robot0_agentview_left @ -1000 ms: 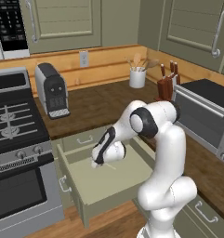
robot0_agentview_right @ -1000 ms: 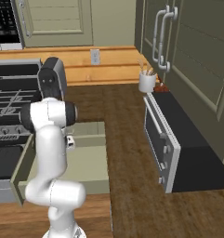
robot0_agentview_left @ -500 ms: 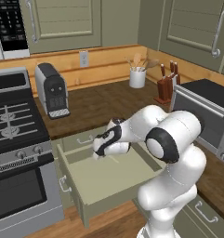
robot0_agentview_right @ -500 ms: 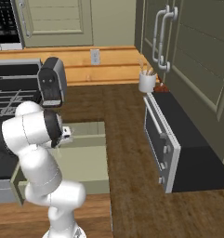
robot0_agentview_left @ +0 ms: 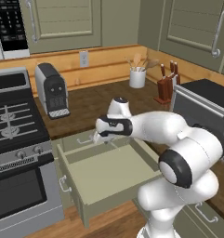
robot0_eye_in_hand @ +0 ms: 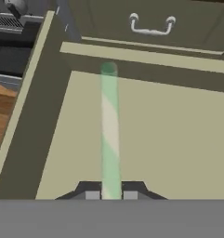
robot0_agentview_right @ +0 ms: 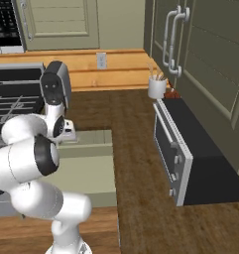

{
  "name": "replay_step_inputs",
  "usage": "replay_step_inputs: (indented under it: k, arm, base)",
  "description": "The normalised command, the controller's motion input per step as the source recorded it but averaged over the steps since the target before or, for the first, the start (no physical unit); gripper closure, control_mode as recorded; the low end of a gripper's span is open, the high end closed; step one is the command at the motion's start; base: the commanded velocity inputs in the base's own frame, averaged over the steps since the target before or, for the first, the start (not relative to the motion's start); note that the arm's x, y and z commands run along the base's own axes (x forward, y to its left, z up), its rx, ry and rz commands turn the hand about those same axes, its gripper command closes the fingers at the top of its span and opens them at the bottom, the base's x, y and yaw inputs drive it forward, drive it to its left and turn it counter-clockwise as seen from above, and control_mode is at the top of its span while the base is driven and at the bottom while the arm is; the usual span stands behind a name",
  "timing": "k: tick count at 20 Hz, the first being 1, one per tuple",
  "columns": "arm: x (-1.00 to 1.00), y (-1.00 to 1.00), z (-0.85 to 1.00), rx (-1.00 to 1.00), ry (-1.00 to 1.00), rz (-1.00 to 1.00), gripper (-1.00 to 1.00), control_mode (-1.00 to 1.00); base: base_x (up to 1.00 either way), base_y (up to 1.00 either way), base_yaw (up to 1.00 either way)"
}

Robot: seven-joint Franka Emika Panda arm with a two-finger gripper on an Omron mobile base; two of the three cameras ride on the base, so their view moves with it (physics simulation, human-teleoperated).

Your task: Take a straw from the drawer in front and place it inside the glass cup on the dining counter.

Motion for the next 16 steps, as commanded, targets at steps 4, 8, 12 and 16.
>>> replay_step_inputs:
  k: [4, 8, 12, 16]
  arm:
    - [-0.06, -0.15, 1.0, 0.0, 0.29, -0.1, 1.0, -1.0]
    - [-0.39, -0.33, 1.0, 0.0, 0.27, -0.1, 1.0, -1.0]
    - [-0.88, -0.42, 0.76, -0.04, 0.04, -0.11, 1.0, -1.0]
    - [-0.99, -0.29, 0.27, -0.07, -0.14, -0.12, 1.0, -1.0]
  base:
    - [0.0, 0.0, 0.0]
    - [0.0, 0.0, 0.0]
    - [0.0, 0.0, 0.0]
    - [0.0, 0.0, 0.0]
